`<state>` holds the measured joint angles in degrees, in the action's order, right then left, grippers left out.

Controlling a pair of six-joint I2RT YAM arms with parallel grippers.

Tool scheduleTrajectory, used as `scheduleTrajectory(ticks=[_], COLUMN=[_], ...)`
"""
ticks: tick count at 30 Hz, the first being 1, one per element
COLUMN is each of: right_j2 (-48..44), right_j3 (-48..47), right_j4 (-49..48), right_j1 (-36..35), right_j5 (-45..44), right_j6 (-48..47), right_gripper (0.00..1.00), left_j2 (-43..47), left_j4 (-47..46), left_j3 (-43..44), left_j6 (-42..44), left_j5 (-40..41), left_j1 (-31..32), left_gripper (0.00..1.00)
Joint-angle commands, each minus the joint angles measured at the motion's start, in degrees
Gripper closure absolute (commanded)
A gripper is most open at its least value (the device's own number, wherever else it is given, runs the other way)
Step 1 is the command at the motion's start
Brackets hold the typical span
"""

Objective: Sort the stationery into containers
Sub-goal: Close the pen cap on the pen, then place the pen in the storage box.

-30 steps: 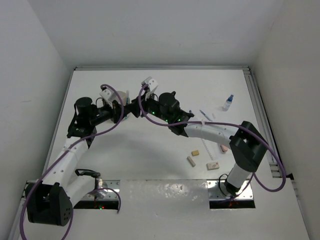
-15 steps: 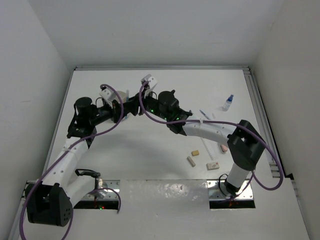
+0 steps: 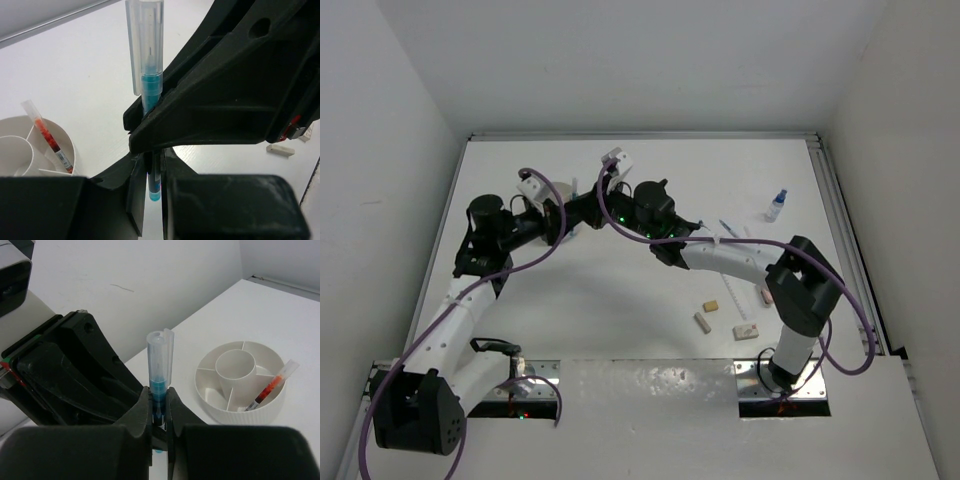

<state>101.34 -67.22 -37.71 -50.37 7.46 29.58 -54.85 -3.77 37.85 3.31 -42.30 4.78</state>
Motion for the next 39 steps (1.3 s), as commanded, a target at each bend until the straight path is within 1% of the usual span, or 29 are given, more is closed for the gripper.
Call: scheduleTrajectory(ticks=[1,2,3,4,6,7,9,10,14,15,17,18,19,23,24,26,27,28,31,36,39], right_j2=[0.78,1.14,1.49,2.54,3.86,5.52,7.20,9.12,13.87,14.84,17.74,18.71,19.68,24.16,24.60,25.13,25.31,25.48,26.89,30.05,31.64], right_j3=[-2.39,-2.39,-2.48,-3.26,-4.58,-5.37,-8.00,-8.97,-14.15,-14.77,-16.36,-17.06,-18.28,-20.84,-21.11,-21.11,-21.02,-20.67,-20.84,-23.04,-23.13], right_j4=[-4.56,-5.61,-6.22,-7.28,-7.64,-7.72,-8.08,-8.25,-8.25,-8.51,-9.13,-9.13,-8.96,-8.17,-8.08,-7.73,-7.64,-7.46,-7.37,-5.62,-5.44], right_j1=[0.27,0.45,0.71,1.23,1.85,2.03,2.64,2.82,3.70,3.79,3.79,3.79,3.96,3.87,3.88,3.88,3.88,3.96,3.96,3.88,3.79], right_j5=[-0.43,-0.52,-0.61,-0.70,-1.22,-1.40,-2.36,-2.54,-4.56,-5.17,-7.28,-7.38,-9.03,-10.45,-10.63,-11.06,-11.59,-12.12,-13.88,-14.23,-14.06], right_j6=[0.12,0.12,0.21,0.47,0.83,0.91,0.91,0.91,1.35,1.27,0.39,-0.05,-0.66,-1.63,-1.72,-2.60,-2.77,-2.95,-3.30,-3.92,-4.01], right_gripper=[1.00,1.00,1.00,1.00,1.00,1.00,1.00,1.00,1.00,1.00,1.00,1.00,1.00,1.00,1.00,1.00,1.00,1.00,1.00,1.00,1.00], left_j2=[0.97,0.71,0.45,0.36,0.53,0.97,1.85,2.90,5.80,7.03,8.35,9.57,10.20,11.87,11.78,11.43,11.00,10.82,10.55,10.11,9.85], left_j4=[-2.21,-1.68,-0.63,0.77,2.09,2.62,5.86,6.49,10.61,11.50,13.87,14.40,15.01,14.85,14.76,14.58,14.67,14.49,13.79,13.26,13.17], left_j3=[-0.14,0.12,0.21,0.47,0.30,0.04,-0.31,-0.58,-1.72,-1.98,-2.16,-2.51,-2.69,-3.30,-3.13,-2.69,-2.34,-2.34,-2.69,-2.69,-2.86], left_j6=[-0.94,-0.94,-0.94,-0.50,-0.15,-0.06,-0.41,-0.93,-1.29,-2.68,-6.02,-7.86,-8.58,-10.25,-11.56,-13.41,-14.81,-15.17,-15.88,-15.44,-15.26], left_j5=[1.69,3.18,3.98,5.55,7.66,10.37,13.64,16.96,24.01,28.55,33.32,37.17,38.34,42.04,45.61,49.23,52.90,54.24,55.49,52.86,52.67], left_j1=[-0.29,-0.29,-0.21,-0.21,-0.29,-0.21,-0.29,-0.29,-0.29,-0.29,-0.38,-0.38,-0.29,-0.38,-0.29,-0.47,-0.47,-0.38,-0.65,-0.82,-0.91], left_gripper=[0.90,0.77,0.53,0.44,0.04,0.00,0.00,0.00,0.00,0.00,0.00,0.00,0.00,0.00,0.00,0.00,0.00,0.00,0.00,0.00,0.00])
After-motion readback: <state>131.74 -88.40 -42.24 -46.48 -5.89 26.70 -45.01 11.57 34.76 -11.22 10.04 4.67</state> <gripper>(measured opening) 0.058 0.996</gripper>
